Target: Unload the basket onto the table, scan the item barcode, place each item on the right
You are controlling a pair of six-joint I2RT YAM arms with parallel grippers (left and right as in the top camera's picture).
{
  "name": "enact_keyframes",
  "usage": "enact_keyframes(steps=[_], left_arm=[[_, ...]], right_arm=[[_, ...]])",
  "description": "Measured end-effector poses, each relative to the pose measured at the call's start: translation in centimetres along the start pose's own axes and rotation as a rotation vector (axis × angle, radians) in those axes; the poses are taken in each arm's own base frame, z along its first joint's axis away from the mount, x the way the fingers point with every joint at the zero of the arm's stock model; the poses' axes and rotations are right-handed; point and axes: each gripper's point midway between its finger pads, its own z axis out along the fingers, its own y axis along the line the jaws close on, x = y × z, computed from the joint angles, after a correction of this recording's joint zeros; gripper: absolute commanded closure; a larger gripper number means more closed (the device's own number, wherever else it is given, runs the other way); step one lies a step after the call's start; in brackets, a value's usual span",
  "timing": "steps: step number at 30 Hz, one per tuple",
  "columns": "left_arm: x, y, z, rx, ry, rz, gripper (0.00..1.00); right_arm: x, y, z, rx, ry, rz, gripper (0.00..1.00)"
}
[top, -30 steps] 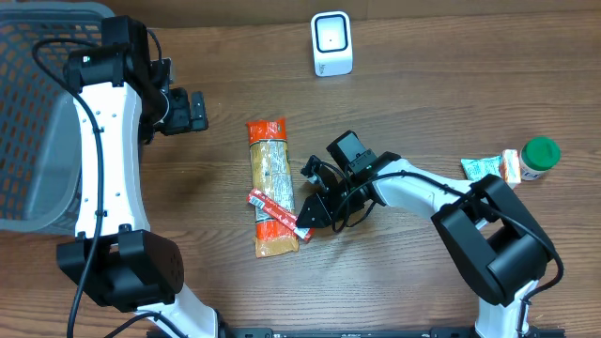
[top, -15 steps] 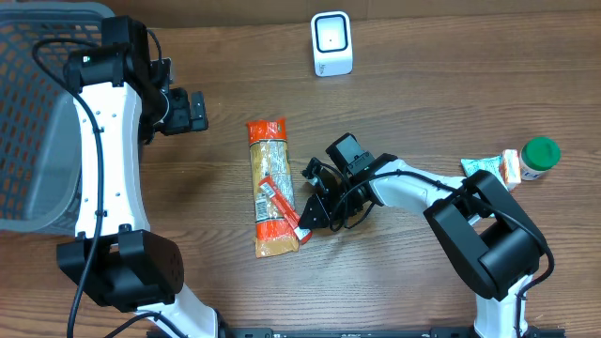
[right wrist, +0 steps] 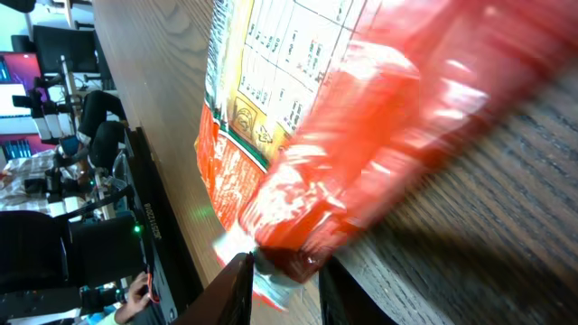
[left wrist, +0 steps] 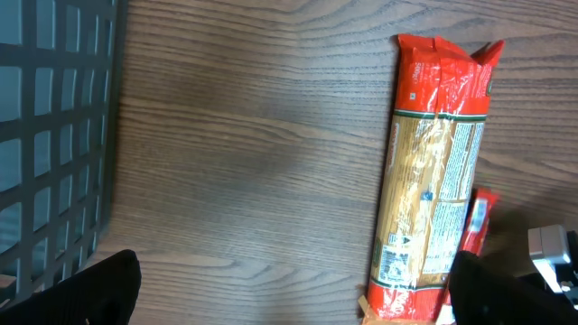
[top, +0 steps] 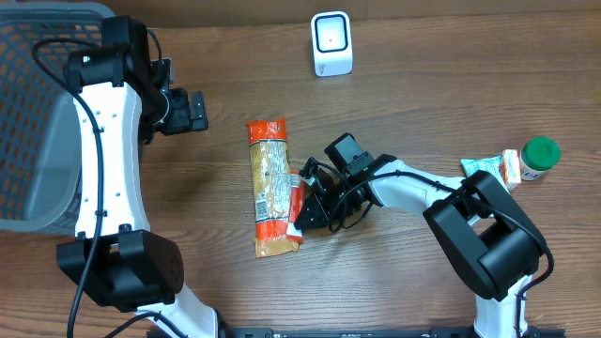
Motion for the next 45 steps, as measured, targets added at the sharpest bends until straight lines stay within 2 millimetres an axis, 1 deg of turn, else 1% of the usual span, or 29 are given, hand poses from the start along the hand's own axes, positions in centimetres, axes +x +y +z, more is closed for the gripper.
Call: enact_keyframes(steps=[6,9,11,17,19,21,22,23,26,29,31,35,39,41,45], left_arm=[[0.0,0.0,0.0,0.0,0.0,0.0,0.0],[0.0,0.0,0.0,0.0,0.0,0.0,0.0],[0.0,0.0,0.0,0.0,0.0,0.0,0.0],[0.0,0.0,0.0,0.0,0.0,0.0,0.0],[0.0,0.0,0.0,0.0,0.0,0.0,0.0],[0.0,0.0,0.0,0.0,0.0,0.0,0.0],[0.0,0.0,0.0,0.0,0.0,0.0,0.0],[0.0,0.0,0.0,0.0,0.0,0.0,0.0],[0.0,0.0,0.0,0.0,0.0,0.0,0.0],[0.0,0.0,0.0,0.0,0.0,0.0,0.0],[0.0,0.0,0.0,0.0,0.0,0.0,0.0],[0.0,0.0,0.0,0.0,0.0,0.0,0.0],[0.0,0.0,0.0,0.0,0.0,0.0,0.0],[0.0,0.0,0.0,0.0,0.0,0.0,0.0],[0.0,0.0,0.0,0.0,0.0,0.0,0.0]], right_arm=[[-0.1,0.1,0.0,-0.005,-0.004,-0.006,0.73],[-0.3,0.1,0.0,-0.006,-0.008,-0.009,0.68],[-0.3,0.1,0.0,-0.004,-0.011,-0.001,0.67],[-0.6,-0.8,0.0,0.049,-0.029,0.093,0.67],[-0.7,-1.1,0.0,0.065,-0.037,0.136,0.7],[-0.8,-1.3,0.0,0.076,-0.045,0.179,0.78],[-0.9,-1.4,-0.1,0.081,-0.05,0.199,0.8],[-1.0,-1.6,-0.1,0.09,-0.056,0.238,0.83],[-1.2,-2.2,-0.2,0.12,-0.077,0.321,0.84],[-1.4,-2.8,-0.3,0.155,-0.101,0.398,0.89],[-1.6,-3.1,-0.3,0.166,-0.117,0.429,0.96],[-1.8,-3.3,-0.4,0.175,-0.133,0.464,0.96],[-1.4,-3.7,-0.7,0.207,-0.128,0.503,0.96],[-0.8,-4.0,-1.4,0.248,-0.122,0.533,0.96],[0.5,-5.4,-4.0,0.365,-0.12,0.61,0.96]])
